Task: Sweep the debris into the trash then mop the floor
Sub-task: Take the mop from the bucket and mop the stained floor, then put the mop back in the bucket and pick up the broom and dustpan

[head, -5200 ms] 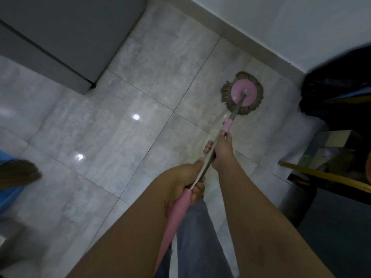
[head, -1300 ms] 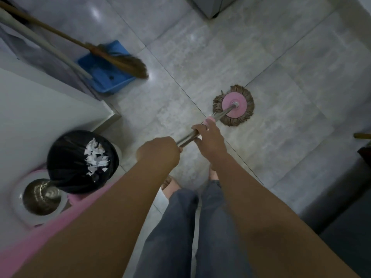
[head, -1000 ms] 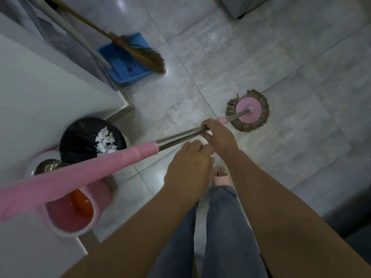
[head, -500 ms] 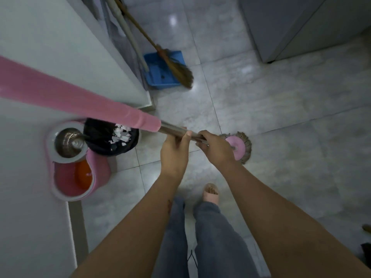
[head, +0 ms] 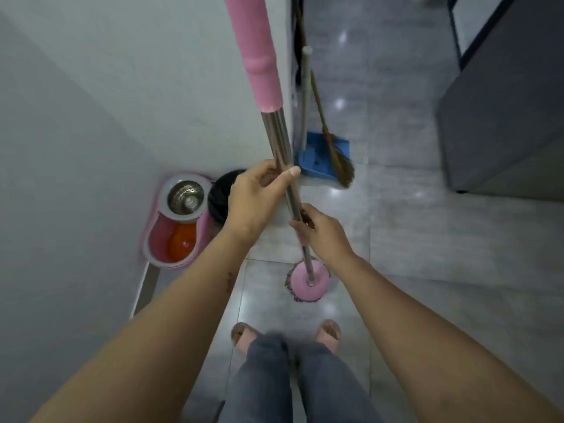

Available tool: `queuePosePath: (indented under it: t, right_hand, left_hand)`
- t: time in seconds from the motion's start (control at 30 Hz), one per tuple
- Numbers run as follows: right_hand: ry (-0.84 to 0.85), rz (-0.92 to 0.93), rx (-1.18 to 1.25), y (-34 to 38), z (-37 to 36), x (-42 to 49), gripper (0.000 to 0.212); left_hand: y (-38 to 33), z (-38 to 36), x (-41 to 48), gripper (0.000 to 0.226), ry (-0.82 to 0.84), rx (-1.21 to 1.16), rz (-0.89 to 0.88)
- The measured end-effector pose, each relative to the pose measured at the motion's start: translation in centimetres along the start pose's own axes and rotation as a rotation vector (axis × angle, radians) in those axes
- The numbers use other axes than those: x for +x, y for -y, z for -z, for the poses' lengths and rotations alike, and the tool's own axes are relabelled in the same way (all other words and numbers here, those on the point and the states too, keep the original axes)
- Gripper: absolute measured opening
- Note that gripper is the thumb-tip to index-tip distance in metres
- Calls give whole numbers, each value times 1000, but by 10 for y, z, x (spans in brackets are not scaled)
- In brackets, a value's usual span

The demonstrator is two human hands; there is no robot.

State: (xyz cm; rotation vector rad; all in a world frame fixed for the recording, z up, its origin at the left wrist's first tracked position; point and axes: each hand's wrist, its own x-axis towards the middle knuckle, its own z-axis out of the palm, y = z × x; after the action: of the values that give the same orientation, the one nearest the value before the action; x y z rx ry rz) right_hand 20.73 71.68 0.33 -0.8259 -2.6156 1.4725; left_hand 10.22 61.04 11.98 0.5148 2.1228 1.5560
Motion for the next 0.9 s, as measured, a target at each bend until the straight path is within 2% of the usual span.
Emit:
queuePosePath:
  t: [0.23,0.37,0.5,0.63,0.73,0.9]
  right_hand:
    - [47,225,-176,139,-74,27,25]
    - [50,318,-130,219,-107,45,36]
    - [39,412,-71,296,-142,70,31]
    - [-1,450,-12,338,-170,92,24]
    - [-22,430,9,362,-193,116,28]
    - [-6,393,-7,377,-228,164,18]
  left_hand:
    - [-16,137,-7,27,-159,37,-114]
    - [-37,209,-6,29,-369,-11,-140]
    - [-59,282,-1,33,-520,-18,-177]
    - [-70,322,9,30,-601,-12,-202]
    - [-66,348,25,27,-639,-28,-191]
    - [-47,377,65,26,-661,-33,-133]
